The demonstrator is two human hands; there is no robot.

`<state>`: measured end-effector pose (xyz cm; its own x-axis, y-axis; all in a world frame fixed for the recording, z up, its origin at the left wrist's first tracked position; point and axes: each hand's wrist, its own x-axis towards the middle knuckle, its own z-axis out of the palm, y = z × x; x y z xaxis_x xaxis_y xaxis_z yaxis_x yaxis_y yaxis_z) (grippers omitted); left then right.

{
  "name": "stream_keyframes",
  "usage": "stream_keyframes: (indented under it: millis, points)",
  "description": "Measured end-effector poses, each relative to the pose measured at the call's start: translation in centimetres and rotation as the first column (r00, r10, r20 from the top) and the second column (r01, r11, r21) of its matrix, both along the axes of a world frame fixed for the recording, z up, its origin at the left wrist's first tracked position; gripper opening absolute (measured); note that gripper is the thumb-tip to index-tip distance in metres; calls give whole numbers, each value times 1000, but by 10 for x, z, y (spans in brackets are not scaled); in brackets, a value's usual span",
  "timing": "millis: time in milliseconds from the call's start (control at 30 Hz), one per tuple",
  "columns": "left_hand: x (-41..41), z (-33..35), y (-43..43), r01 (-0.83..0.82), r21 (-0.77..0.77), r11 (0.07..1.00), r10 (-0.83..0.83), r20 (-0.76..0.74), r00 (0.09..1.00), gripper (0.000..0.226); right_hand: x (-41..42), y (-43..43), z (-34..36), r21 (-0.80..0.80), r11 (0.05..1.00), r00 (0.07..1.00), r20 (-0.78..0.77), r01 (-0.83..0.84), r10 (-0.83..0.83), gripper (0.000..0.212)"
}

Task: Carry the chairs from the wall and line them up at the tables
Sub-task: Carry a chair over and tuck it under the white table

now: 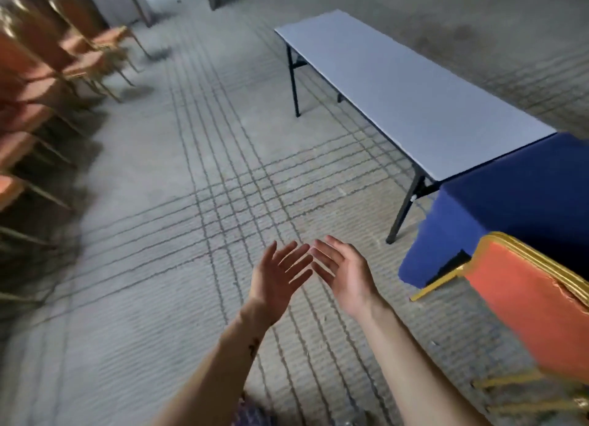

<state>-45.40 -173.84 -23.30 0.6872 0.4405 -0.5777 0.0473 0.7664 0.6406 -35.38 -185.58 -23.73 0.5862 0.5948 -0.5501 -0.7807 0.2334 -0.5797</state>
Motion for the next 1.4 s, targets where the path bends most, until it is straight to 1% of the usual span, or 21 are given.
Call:
stream_keyframes:
  millis: [200,300,467,633,800,900,1033,1100,1233,1400]
  points:
    - [-133,8,112,-245,10,970,244,57,968,58,-101,139,18,-6,964,963,42,-267,267,34]
    - [-194,13,160,-336,-5,942,335,76,939,58,-149,197,25,-20,938,936,62,-345,345,31]
    - [-303,21,246,-497,-28,868,496,110,861,58,-246,306,33,-9,879,876,83,-476,475,30]
    - [-384,34,317,-624,-70,778,627,145,766,60,-323,391,45,-12,799,797,77,-601,600,33]
    - [-432,26,374,-703,-102,703,709,165,685,60,-361,467,40,-30,737,733,79,-675,675,30]
    - [-450,12,408,-743,-119,659,751,141,645,59,-372,517,28,-28,702,700,61,-712,712,34]
    - [-471,-1,472,-798,-85,597,802,101,589,59,-392,605,9,9,630,630,52,-776,775,35]
    - [-482,-4,517,-839,-60,540,841,78,536,59,-406,659,1,27,578,579,33,-815,815,34]
    - [-505,13,597,-895,-38,444,895,70,441,57,-437,753,3,54,480,482,15,-876,876,39]
    - [-546,26,668,-955,-32,295,953,89,291,56,-489,853,21,79,318,321,32,-945,947,37]
